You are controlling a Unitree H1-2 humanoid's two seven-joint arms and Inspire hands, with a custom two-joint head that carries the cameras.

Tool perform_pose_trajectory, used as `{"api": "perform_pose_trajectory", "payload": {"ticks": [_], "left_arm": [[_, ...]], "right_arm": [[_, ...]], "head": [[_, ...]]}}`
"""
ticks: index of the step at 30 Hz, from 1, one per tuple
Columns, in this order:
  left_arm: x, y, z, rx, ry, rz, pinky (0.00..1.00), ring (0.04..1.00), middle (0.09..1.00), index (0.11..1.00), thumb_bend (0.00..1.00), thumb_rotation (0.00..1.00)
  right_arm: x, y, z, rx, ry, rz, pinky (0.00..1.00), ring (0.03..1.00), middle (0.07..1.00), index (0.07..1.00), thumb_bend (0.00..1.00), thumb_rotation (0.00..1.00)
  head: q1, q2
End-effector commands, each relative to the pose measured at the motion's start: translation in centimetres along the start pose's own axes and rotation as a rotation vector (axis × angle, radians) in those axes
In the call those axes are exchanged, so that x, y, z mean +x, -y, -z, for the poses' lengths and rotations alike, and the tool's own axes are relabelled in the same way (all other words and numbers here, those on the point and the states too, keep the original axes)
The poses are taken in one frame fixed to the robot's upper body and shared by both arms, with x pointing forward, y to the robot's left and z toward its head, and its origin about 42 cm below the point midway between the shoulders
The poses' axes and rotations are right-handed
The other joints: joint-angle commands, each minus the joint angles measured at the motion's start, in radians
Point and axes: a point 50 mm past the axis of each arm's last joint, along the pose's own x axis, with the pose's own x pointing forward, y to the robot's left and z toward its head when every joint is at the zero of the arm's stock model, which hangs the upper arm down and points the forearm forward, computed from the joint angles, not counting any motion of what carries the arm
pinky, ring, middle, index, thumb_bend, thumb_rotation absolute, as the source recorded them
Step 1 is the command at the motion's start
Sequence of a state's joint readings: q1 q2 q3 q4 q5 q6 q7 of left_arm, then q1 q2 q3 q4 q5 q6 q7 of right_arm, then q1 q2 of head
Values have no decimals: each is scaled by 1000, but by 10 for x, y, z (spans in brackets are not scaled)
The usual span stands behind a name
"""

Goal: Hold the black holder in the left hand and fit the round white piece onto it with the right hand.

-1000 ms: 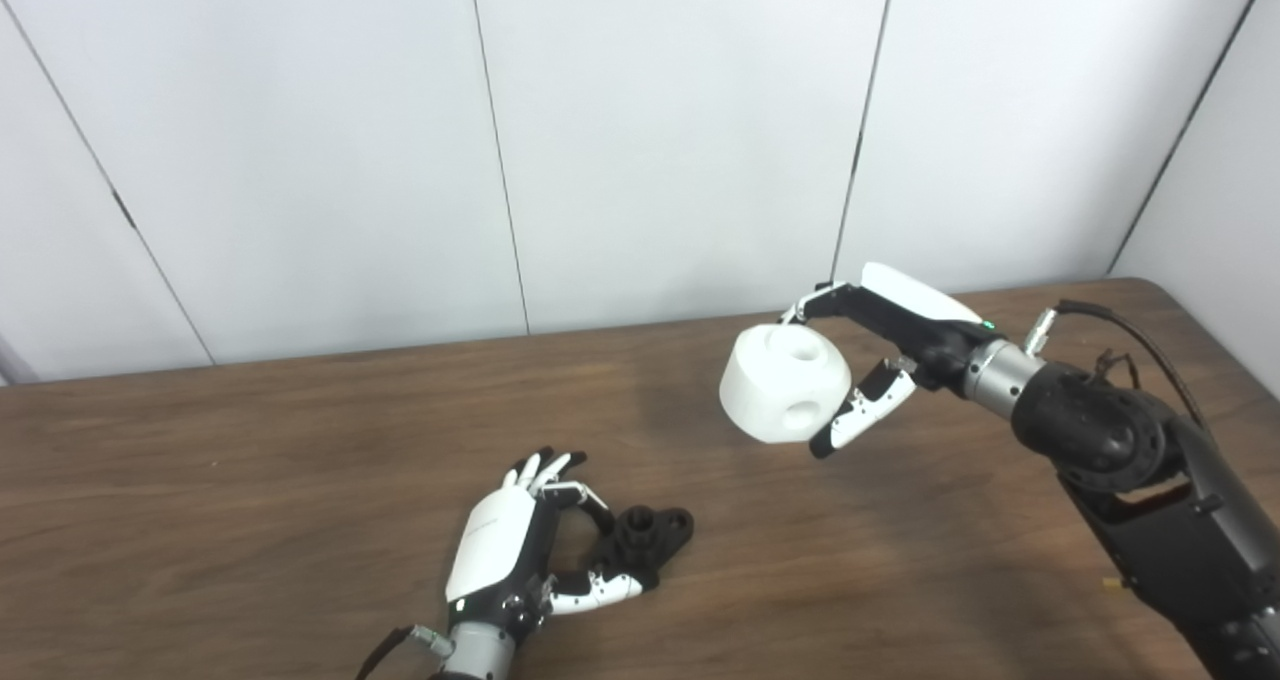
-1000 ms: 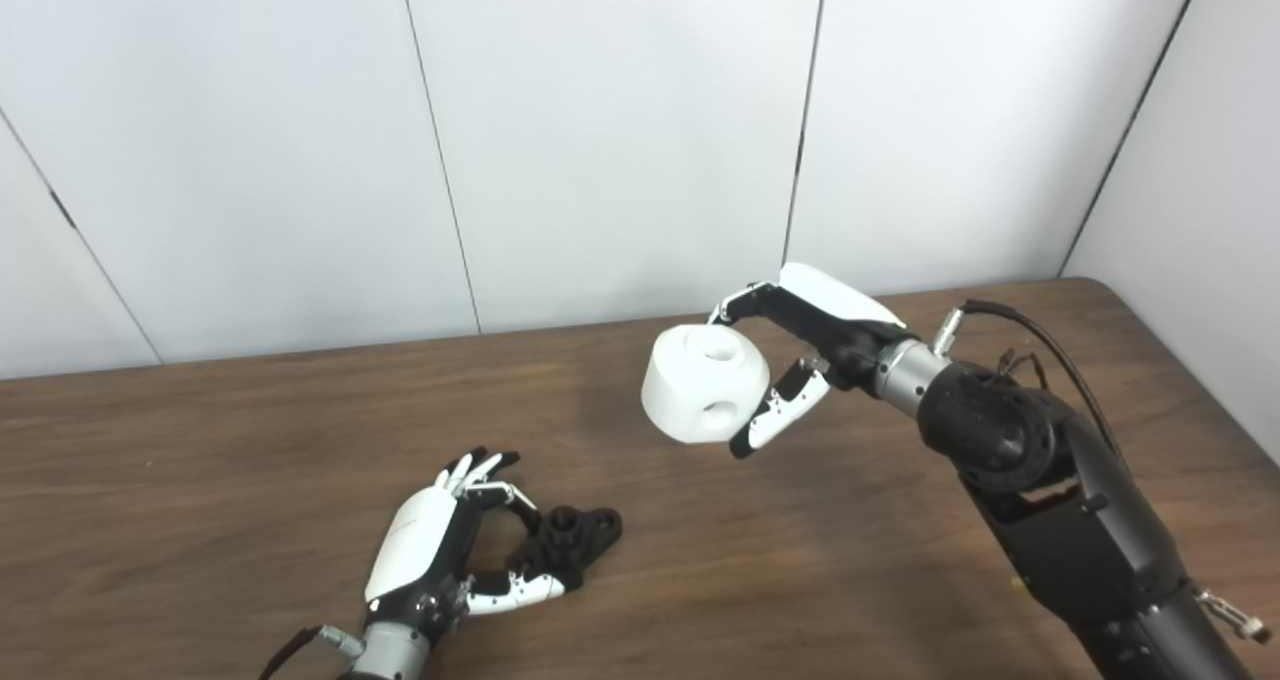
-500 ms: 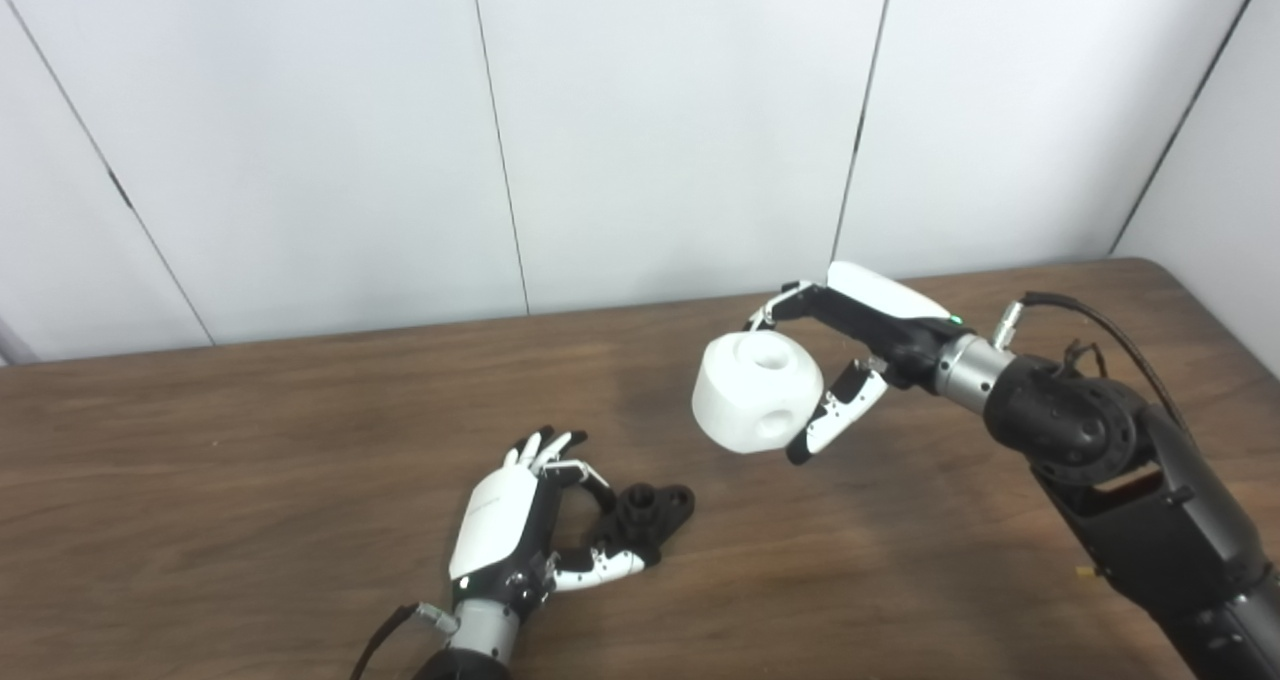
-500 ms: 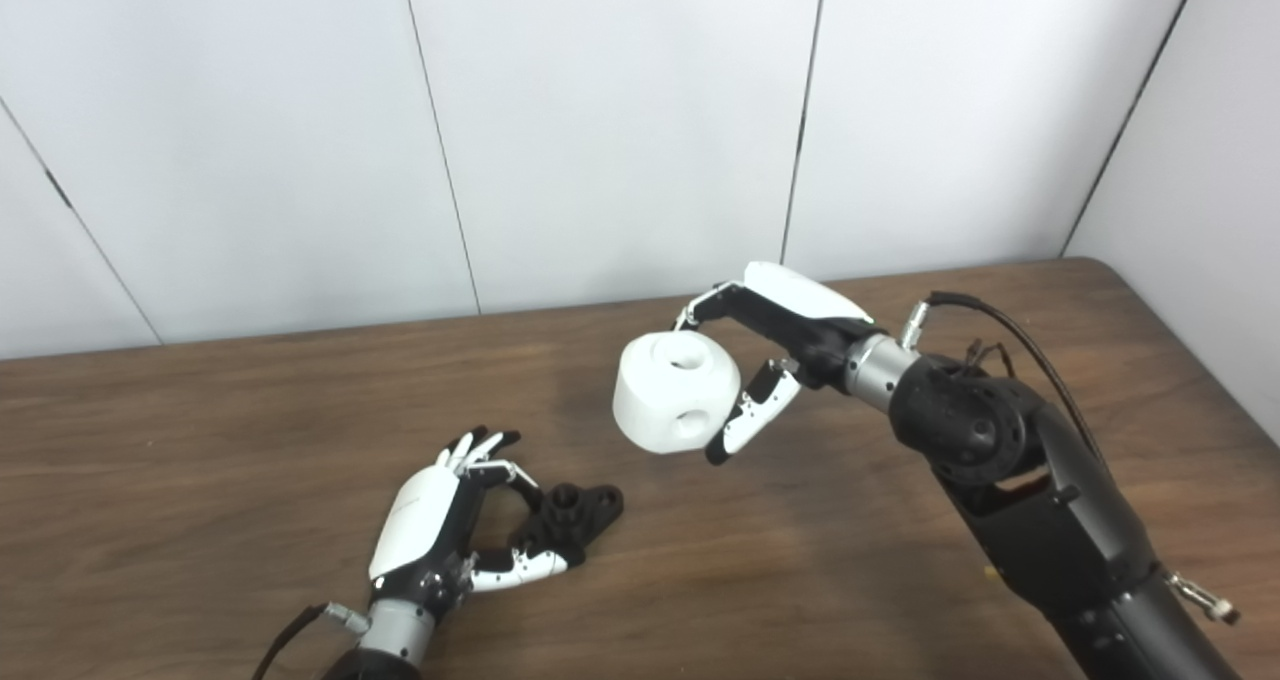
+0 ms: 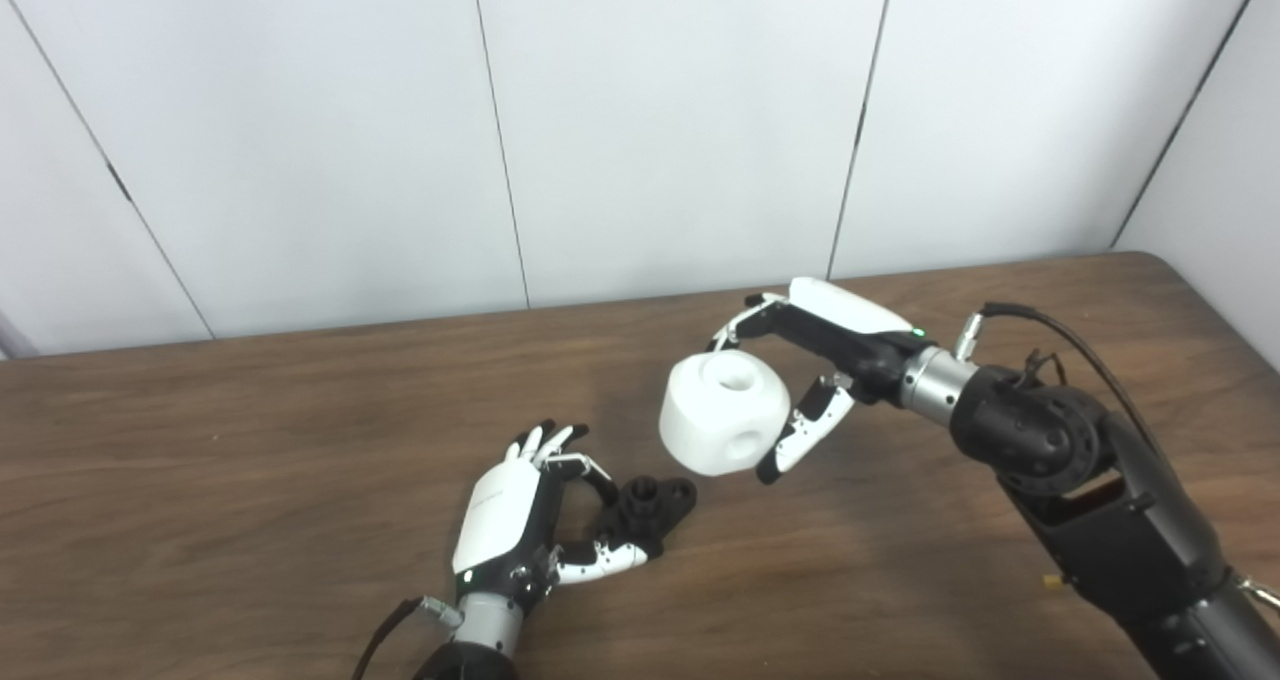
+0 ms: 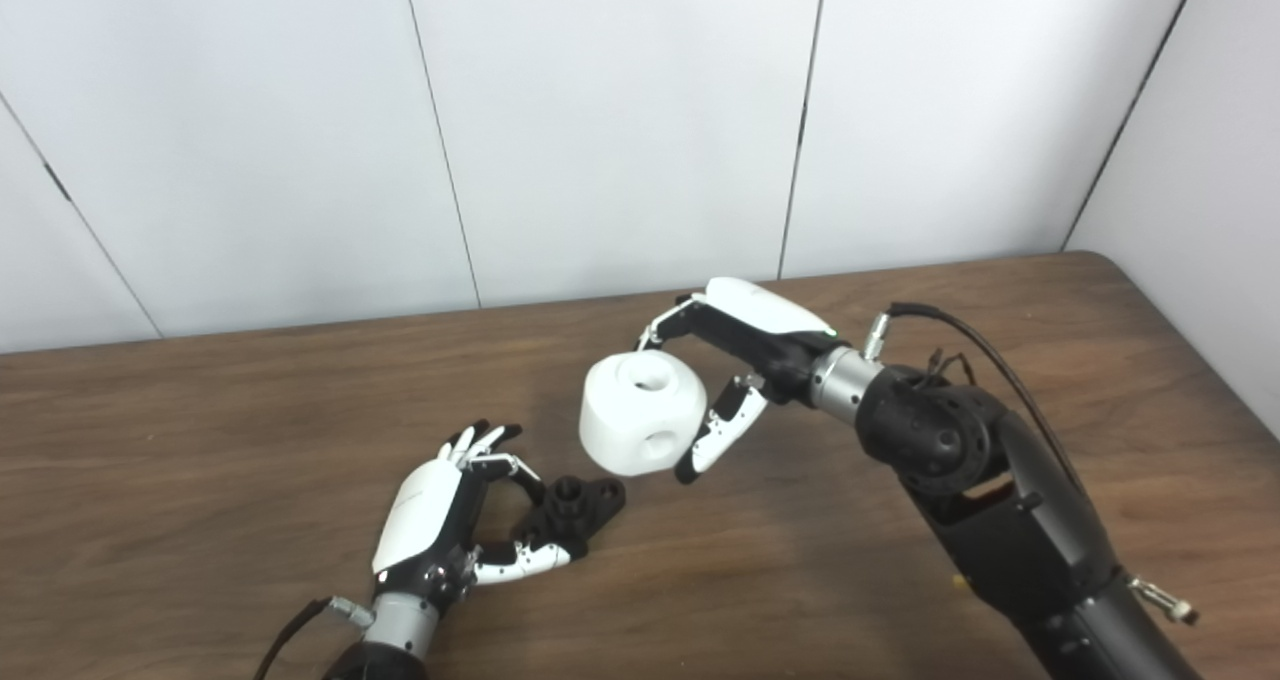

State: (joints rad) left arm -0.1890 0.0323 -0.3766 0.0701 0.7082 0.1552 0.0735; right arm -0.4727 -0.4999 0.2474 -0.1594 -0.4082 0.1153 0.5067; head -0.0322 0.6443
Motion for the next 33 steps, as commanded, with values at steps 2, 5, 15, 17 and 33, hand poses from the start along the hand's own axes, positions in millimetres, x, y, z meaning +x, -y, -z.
{"api": "perform_pose_trajectory", "payload": {"ticks": [2,5,15,17,33], "left_arm": [[-4,16,-7,-25,-7,64,1000,1000,913,479,522,48],[-4,16,-9,-30,-7,62,1000,1000,912,479,522,48],[-9,15,-12,-38,-3,65,1000,1000,918,479,522,49],[-10,15,-13,-40,0,64,1000,1000,916,479,522,49],[-14,11,-16,-38,-2,70,1000,1000,916,479,522,49]], "right_arm": [[5,14,-9,-29,52,42,978,826,737,478,504,131],[7,10,-10,-30,57,36,973,825,734,477,504,131],[9,-4,-10,-33,61,25,950,822,734,477,504,130],[10,-6,-10,-36,60,25,948,821,735,477,504,130],[9,-15,-6,-55,42,9,931,818,738,477,506,128]], "head": [[0,1],[4,1],[16,12],[17,15],[17,29]]}}
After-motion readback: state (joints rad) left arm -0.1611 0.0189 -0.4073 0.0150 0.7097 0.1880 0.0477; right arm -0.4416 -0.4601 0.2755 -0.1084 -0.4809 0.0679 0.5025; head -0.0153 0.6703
